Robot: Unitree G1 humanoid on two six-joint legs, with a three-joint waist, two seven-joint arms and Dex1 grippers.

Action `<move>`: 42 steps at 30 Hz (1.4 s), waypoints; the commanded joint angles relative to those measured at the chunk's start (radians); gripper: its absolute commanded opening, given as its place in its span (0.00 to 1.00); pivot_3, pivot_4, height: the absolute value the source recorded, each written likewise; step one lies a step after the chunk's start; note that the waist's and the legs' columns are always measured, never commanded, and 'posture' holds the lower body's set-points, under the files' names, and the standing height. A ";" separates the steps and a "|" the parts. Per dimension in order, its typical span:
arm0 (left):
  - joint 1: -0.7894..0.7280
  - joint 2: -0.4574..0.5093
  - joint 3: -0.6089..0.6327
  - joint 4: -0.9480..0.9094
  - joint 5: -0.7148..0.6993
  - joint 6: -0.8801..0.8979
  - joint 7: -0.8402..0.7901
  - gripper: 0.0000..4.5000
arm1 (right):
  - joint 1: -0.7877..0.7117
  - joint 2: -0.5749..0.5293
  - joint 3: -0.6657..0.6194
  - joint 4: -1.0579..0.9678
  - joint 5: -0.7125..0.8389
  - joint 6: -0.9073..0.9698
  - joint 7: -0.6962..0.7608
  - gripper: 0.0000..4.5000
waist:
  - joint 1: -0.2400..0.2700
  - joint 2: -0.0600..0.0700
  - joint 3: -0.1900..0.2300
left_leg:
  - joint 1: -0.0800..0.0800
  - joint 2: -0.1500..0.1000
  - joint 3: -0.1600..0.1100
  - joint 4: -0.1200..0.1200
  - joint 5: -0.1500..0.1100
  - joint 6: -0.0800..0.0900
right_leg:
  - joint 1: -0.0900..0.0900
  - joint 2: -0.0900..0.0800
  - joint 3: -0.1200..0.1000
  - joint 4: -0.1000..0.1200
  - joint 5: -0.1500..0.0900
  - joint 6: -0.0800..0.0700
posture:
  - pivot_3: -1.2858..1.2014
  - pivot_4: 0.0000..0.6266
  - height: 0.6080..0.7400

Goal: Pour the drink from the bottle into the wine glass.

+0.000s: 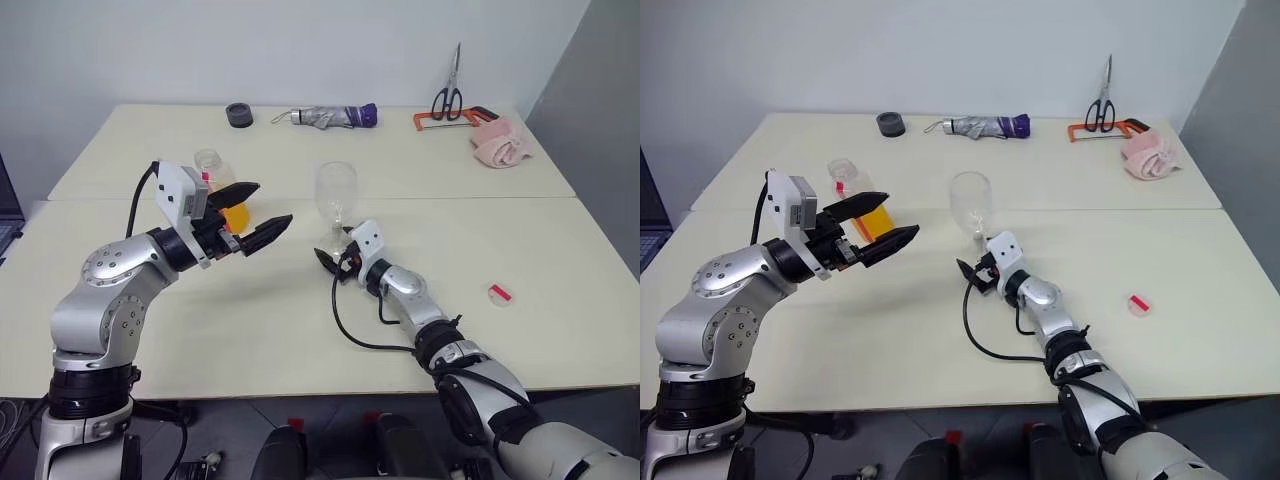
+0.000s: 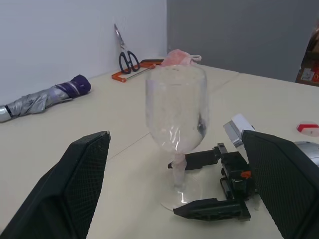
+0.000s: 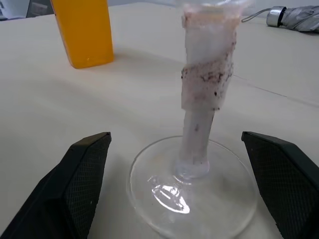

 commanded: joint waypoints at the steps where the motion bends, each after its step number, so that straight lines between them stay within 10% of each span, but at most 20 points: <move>1: -0.011 0.001 0.010 -0.045 -0.011 -0.004 0.011 1.00 | 0.046 -0.023 -0.003 -0.042 0.014 0.026 0.028 0.99 | 0.003 0.000 0.000 | 0.000 0.000 0.000 0.000 0.000 0.000 | 0.000 0.000 0.000 0.000 0.000 0.000 | 0.52 0.24 1.00; 20: 0.082 -0.026 -0.004 -0.068 0.018 -0.017 0.046 1.00 | 0.361 -0.162 0.087 -0.589 0.042 0.265 0.186 0.99 | 0.024 0.000 0.000 | -0.002 0.000 -0.001 -0.002 0.000 0.000 | 0.001 0.000 -0.002 -0.006 0.000 0.000 | 0.52 0.24 1.00; 42: -0.013 -0.103 0.021 0.341 0.296 -0.219 0.300 1.00 | 0.545 -0.341 0.125 -1.291 0.178 0.717 0.218 0.99 | 0.025 0.000 0.000 | -0.010 0.000 -0.008 -0.001 0.000 0.000 | 0.000 0.000 -0.007 -0.011 0.000 0.001 | 0.52 0.24 1.00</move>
